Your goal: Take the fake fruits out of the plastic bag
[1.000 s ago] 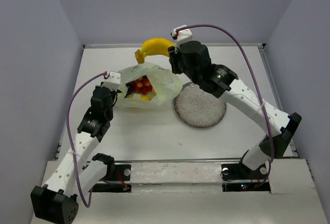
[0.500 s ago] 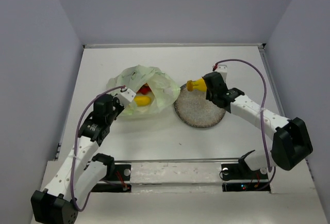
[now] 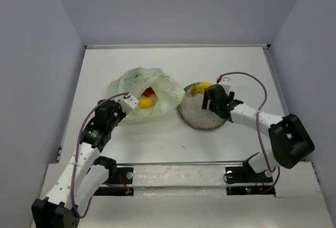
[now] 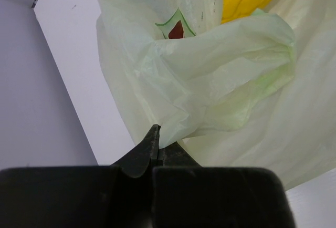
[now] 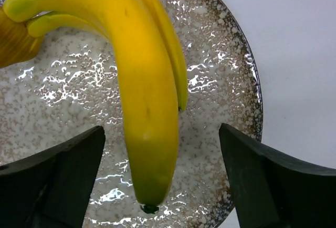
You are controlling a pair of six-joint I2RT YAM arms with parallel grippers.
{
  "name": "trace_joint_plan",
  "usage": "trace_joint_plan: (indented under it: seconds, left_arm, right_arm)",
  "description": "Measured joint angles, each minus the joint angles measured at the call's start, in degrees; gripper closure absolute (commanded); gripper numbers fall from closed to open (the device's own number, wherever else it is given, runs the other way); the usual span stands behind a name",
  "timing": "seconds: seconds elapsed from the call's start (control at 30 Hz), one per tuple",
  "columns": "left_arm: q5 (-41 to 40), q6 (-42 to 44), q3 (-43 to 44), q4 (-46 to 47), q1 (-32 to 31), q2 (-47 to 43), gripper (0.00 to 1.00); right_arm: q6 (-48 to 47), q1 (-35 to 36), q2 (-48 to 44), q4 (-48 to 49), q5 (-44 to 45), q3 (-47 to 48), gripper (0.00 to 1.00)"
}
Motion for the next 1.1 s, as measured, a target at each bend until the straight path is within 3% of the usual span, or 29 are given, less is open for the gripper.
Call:
trace_joint_plan:
  seconds: [0.17, 0.3, 0.47, 0.53, 0.67, 0.8, 0.83, 0.9, 1.1]
  left_arm:
    - [0.0, 0.0, 0.0, 0.0, 0.0, 0.0, 0.97]
    - [0.0, -0.2, 0.0, 0.0, 0.0, 0.0, 0.97]
    - [-0.1, -0.4, -0.2, 0.1, 0.0, -0.3, 0.97]
    - [-0.2, -0.4, -0.5, 0.3, 0.0, -0.4, 0.97]
    - [-1.0, -0.8, -0.9, 0.4, 0.0, -0.5, 0.97]
    - [-2.0, -1.6, -1.1, 0.4, 0.0, -1.1, 0.97]
    - [-2.4, -2.0, -1.1, 0.4, 0.0, -1.3, 0.97]
    - [-3.3, -2.6, -1.2, 0.4, 0.0, -1.6, 0.97]
    - [-6.0, -5.5, -1.5, 1.1, 0.0, -1.9, 0.97]
  right_arm:
    - [-1.7, 0.0, -4.0, -2.7, -1.8, -0.5, 0.00]
    - [-3.1, 0.0, -12.2, -8.9, -1.9, 1.7, 0.00]
    - [-8.9, 1.6, -18.7, -14.2, -5.6, 12.6, 0.00]
    - [-11.6, 4.2, -16.4, -14.9, -8.2, 20.0, 0.00]
    - [-17.6, 13.7, -1.6, -11.9, -18.0, 39.9, 0.03]
    - [-19.3, 16.9, 15.1, -10.0, -34.8, 52.7, 0.28]
    - [-19.3, 17.2, 19.3, -9.6, -39.4, 54.6, 0.39]
    - [-19.2, 17.2, 24.7, -10.0, -44.4, 55.5, 0.50]
    - [-20.7, 17.4, 32.2, -12.8, -48.2, 53.5, 0.63]
